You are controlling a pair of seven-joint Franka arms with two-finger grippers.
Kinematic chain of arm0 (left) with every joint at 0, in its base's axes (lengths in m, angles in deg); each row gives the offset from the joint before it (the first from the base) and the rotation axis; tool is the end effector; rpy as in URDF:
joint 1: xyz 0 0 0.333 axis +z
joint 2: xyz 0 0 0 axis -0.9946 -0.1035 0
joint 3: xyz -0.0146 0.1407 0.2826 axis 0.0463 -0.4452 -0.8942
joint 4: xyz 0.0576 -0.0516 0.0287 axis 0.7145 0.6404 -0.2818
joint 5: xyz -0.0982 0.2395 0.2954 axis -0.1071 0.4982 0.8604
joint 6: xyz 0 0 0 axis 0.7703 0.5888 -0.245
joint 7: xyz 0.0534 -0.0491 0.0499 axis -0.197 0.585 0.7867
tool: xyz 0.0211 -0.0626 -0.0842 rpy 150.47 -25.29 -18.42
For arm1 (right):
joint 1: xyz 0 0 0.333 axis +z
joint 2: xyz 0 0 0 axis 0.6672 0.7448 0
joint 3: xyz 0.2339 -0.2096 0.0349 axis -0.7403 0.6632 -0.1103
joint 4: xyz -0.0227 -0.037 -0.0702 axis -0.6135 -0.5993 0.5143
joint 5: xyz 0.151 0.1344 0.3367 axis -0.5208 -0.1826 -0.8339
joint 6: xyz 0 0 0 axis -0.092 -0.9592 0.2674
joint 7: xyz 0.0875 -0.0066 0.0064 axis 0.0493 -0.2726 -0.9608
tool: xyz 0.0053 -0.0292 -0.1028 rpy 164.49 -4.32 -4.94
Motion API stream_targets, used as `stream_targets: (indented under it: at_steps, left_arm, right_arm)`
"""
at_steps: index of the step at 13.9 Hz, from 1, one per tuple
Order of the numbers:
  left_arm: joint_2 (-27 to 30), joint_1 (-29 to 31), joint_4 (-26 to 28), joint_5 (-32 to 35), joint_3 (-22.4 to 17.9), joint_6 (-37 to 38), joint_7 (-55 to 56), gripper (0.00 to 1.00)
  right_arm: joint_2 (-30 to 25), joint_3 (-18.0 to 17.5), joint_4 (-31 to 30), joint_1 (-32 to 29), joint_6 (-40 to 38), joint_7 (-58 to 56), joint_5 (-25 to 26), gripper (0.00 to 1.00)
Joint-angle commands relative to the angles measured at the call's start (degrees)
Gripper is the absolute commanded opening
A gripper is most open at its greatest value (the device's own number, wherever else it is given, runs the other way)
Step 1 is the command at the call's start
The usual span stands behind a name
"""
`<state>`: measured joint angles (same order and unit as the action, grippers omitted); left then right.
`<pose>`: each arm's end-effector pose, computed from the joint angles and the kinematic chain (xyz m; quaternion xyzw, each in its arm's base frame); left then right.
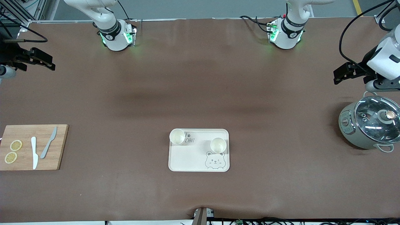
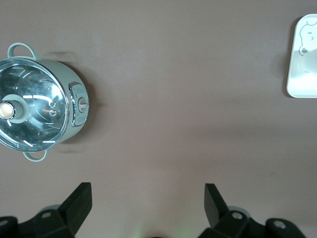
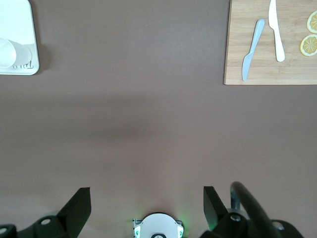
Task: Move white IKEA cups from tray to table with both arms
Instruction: 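Reach the left gripper from the pot toward the cups on the tray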
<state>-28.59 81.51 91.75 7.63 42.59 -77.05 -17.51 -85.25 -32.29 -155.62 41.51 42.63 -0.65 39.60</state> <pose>0.5546 -0.0532 0.6251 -0.9993 0.0058 0.0269 0.0260 0.5213 0.0076 0.6493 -0.9976 -0.0071 0.0690 0.0006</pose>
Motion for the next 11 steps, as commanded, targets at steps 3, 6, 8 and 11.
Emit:
stream_targets:
  at_steps: [3,6,8,11]
  left_arm:
    - [-1.08,-0.08,-1.83,-0.24,-0.05,0.11,-0.74,1.00]
    - [-2.92,-0.08,-2.71,0.20,0.03,-0.06,-0.13,1.00]
    - [-3.36,-0.26,-2.37,-0.41,0.21,-0.85,0.05,1.00]
    - [-3.80,-2.27,-2.27,-0.33,2.23,-0.85,2.14,1.00]
  right_arm:
    - [-0.08,-0.11,0.20,-0.18,-0.54,-0.08,-0.63,1.00]
    - [-0.08,-0.11,0.20,-0.27,-0.89,0.01,-0.63,1.00]
    - [-0.08,-0.11,0.20,-0.18,-0.89,0.01,-0.63,1.00]
    - [-0.08,-0.11,0.20,-0.27,-0.89,0.01,-0.63,1.00]
